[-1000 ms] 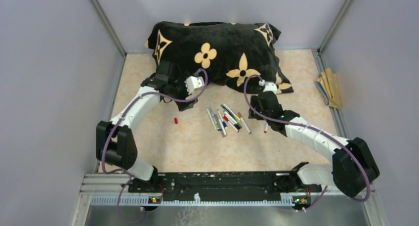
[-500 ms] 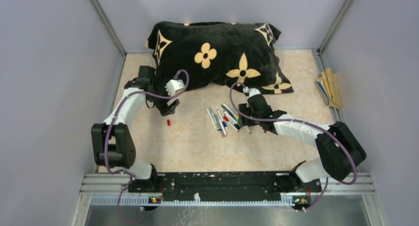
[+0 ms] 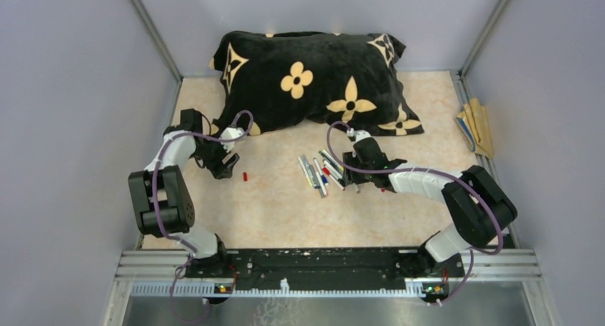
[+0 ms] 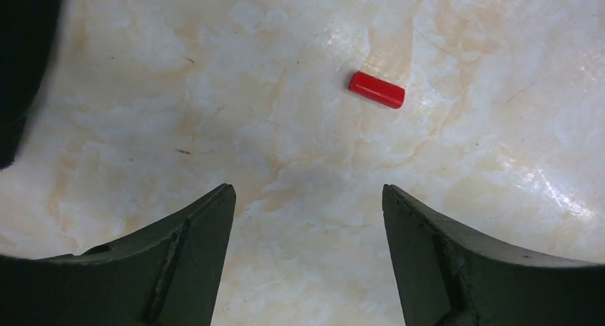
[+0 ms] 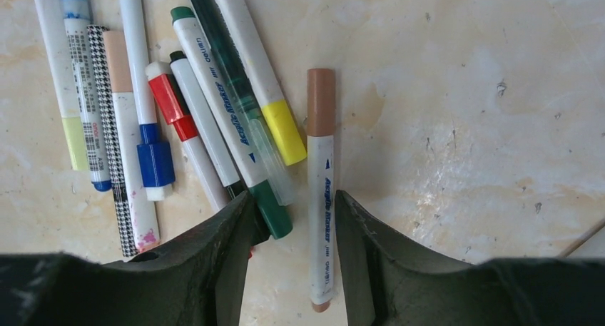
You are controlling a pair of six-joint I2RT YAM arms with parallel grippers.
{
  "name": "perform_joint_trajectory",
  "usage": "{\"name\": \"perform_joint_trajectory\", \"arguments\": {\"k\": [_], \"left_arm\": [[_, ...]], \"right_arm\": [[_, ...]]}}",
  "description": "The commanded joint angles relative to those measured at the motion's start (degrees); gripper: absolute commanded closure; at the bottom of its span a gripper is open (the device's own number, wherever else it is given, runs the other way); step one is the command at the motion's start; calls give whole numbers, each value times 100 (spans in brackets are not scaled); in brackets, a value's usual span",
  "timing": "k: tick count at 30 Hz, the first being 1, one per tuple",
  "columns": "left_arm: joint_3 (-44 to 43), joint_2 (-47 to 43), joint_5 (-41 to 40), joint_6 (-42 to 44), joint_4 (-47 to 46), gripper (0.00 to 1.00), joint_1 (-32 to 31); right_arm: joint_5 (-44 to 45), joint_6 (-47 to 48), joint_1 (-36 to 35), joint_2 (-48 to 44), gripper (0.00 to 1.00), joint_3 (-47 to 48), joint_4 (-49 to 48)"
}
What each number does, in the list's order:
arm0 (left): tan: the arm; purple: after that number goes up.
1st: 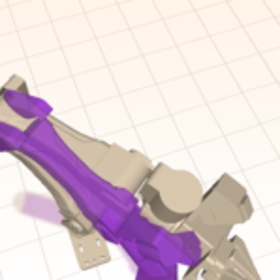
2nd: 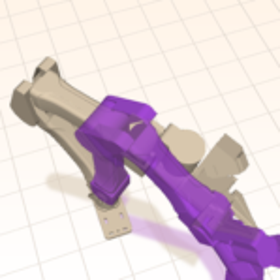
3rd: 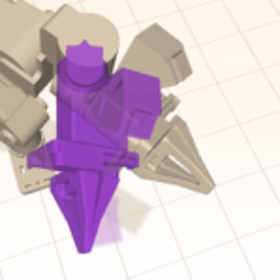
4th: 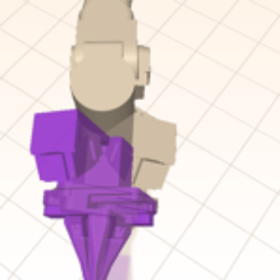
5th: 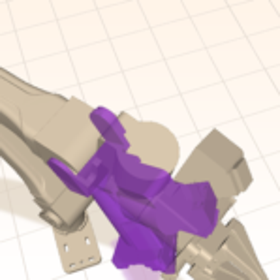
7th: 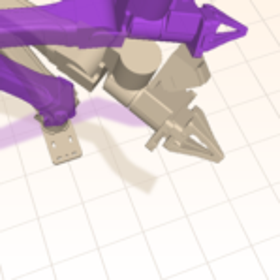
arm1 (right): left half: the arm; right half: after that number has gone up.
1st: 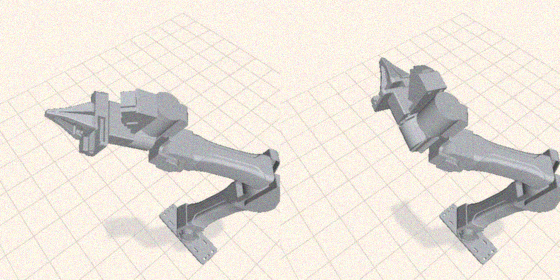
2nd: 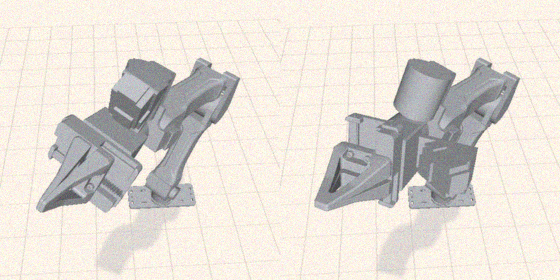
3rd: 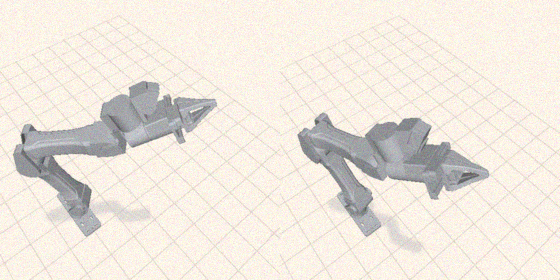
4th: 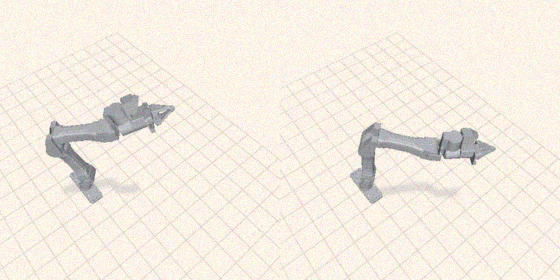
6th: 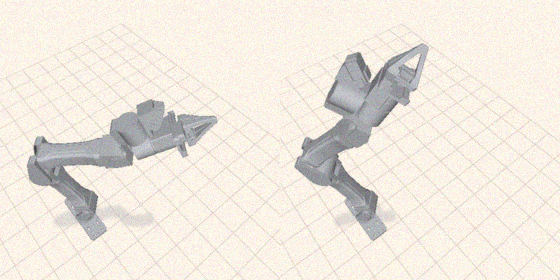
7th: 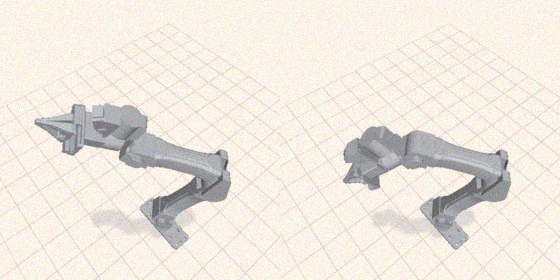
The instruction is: Open the pen caps
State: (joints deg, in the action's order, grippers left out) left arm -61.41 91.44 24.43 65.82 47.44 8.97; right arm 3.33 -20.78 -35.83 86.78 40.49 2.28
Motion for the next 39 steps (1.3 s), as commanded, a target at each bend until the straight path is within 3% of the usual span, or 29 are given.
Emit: {"name": "perform_joint_trajectory", "arguments": {"k": [1, 5, 17, 23, 28, 39], "left_arm": [[-132, -236, 599, 95, 299, 18, -94], [-221, -396, 900, -61, 439, 16, -412], [-379, -739, 1007, -552, 442, 15, -1577], [-425, -738, 1044, -643, 468, 15, -1677], [-411, -764, 1073, -666, 461, 15, -1719], [-387, -844, 1096, -663, 451, 15, -1759]], "right_arm": [[173, 10, -16, 171, 56, -86, -184], [385, -84, -13, 160, 63, -151, -121], [120, -192, -18, -537, 63, -105, 65], [67, -178, 62, -665, 64, -42, 183], [96, -186, 159, -545, 72, -157, 100], [311, -146, 55, -75, 73, -223, 70]]}}
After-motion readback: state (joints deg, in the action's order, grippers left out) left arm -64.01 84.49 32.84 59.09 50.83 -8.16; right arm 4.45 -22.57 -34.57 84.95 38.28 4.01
